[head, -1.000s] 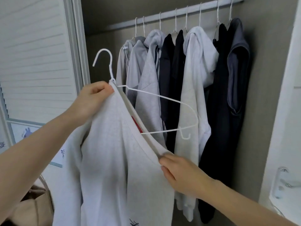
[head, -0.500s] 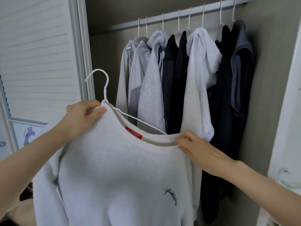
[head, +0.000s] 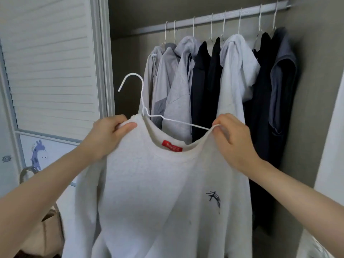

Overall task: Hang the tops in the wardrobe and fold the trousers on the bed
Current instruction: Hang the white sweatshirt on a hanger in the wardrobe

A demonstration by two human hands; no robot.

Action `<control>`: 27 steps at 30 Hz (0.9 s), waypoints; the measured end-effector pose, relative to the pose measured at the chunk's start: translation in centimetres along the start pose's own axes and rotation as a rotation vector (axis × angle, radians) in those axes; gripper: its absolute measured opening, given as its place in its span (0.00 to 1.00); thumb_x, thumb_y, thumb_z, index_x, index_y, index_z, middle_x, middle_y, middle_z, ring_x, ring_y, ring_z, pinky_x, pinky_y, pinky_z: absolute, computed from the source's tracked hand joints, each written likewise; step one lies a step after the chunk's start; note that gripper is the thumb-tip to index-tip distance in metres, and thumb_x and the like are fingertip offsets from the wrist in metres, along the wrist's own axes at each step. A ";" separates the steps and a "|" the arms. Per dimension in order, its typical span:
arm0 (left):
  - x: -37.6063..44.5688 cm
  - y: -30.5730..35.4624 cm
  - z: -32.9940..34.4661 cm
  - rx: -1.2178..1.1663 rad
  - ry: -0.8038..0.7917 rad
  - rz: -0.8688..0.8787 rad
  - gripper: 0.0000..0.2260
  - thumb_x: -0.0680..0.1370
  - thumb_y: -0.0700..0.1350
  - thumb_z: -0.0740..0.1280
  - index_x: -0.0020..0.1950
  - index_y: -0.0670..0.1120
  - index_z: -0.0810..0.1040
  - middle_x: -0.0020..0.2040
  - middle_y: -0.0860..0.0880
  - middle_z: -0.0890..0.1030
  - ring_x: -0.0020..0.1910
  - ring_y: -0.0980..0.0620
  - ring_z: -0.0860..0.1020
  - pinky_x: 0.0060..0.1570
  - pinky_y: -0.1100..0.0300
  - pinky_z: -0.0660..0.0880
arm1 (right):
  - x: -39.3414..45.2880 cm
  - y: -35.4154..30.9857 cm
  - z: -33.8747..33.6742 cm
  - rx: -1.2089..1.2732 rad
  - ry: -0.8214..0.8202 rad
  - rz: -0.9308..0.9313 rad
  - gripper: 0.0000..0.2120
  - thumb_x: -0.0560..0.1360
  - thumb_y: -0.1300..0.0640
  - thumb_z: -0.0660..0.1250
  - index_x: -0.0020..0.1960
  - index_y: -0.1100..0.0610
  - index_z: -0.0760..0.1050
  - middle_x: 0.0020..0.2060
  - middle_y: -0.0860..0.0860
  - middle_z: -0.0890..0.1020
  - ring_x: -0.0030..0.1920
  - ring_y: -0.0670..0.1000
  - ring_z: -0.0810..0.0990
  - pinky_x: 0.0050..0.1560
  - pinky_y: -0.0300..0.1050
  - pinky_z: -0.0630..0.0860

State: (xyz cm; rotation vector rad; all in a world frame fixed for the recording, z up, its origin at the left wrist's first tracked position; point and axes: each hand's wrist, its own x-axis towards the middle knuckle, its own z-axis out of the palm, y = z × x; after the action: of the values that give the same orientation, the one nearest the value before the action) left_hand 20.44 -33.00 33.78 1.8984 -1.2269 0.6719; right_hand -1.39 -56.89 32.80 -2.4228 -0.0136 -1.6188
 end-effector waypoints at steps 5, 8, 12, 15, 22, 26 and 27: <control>-0.3 -3.3 -1.4 -0.123 -0.057 -0.187 0.27 0.73 0.63 0.62 0.35 0.37 0.72 0.31 0.43 0.72 0.31 0.52 0.68 0.36 0.61 0.65 | 0.5 1.5 -1.1 -0.043 0.088 0.108 0.06 0.67 0.61 0.60 0.33 0.61 0.69 0.30 0.53 0.70 0.32 0.53 0.69 0.35 0.43 0.65; -1.0 -4.5 -1.8 -0.282 -0.004 -0.288 0.23 0.76 0.59 0.66 0.35 0.39 0.73 0.33 0.41 0.71 0.34 0.50 0.69 0.38 0.56 0.65 | 0.5 2.4 -1.7 -0.032 0.043 0.134 0.07 0.66 0.59 0.59 0.31 0.60 0.69 0.29 0.53 0.70 0.32 0.53 0.69 0.35 0.43 0.65; -0.4 -3.3 -1.5 -0.515 0.091 -0.364 0.16 0.76 0.56 0.69 0.39 0.44 0.82 0.36 0.45 0.81 0.35 0.53 0.78 0.41 0.56 0.74 | 0.8 2.2 -1.5 -0.094 -0.101 0.114 0.10 0.68 0.56 0.56 0.31 0.59 0.69 0.31 0.50 0.68 0.31 0.51 0.69 0.33 0.47 0.67; 0.4 -2.5 -1.6 -0.496 0.144 -0.342 0.19 0.76 0.56 0.69 0.43 0.38 0.81 0.38 0.42 0.80 0.34 0.54 0.77 0.40 0.57 0.73 | 1.6 1.1 -1.7 0.015 -0.154 0.117 0.11 0.70 0.53 0.54 0.32 0.52 0.70 0.37 0.47 0.69 0.35 0.47 0.70 0.36 0.37 0.68; 2.4 -0.7 -1.7 -0.296 0.233 -0.179 0.19 0.78 0.56 0.66 0.36 0.42 0.76 0.30 0.51 0.74 0.29 0.61 0.71 0.34 0.62 0.67 | 3.4 -0.7 -1.6 -0.206 -0.267 -0.151 0.08 0.73 0.52 0.55 0.50 0.46 0.70 0.48 0.41 0.64 0.38 0.44 0.70 0.32 0.32 0.67; 2.9 -2.3 -2.2 -0.463 0.408 -0.366 0.26 0.74 0.61 0.69 0.38 0.36 0.75 0.32 0.45 0.71 0.32 0.54 0.67 0.35 0.59 0.65 | 3.4 1.3 -2.8 -0.087 -0.262 0.125 0.19 0.77 0.40 0.55 0.67 0.40 0.60 0.53 0.40 0.69 0.43 0.43 0.75 0.42 0.41 0.74; 2.9 -2.6 -2.3 -0.500 0.413 -0.387 0.26 0.73 0.61 0.70 0.37 0.36 0.74 0.31 0.46 0.70 0.32 0.53 0.67 0.35 0.59 0.65 | 3.2 1.6 -2.9 -0.136 -0.318 0.184 0.18 0.78 0.39 0.54 0.67 0.41 0.63 0.52 0.40 0.72 0.44 0.43 0.76 0.44 0.42 0.75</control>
State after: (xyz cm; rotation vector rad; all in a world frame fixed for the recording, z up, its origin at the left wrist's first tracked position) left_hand 23.91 -32.02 36.51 1.4265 -0.6582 0.4602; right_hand -2.54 -59.34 36.44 -2.6686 0.2656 -1.1817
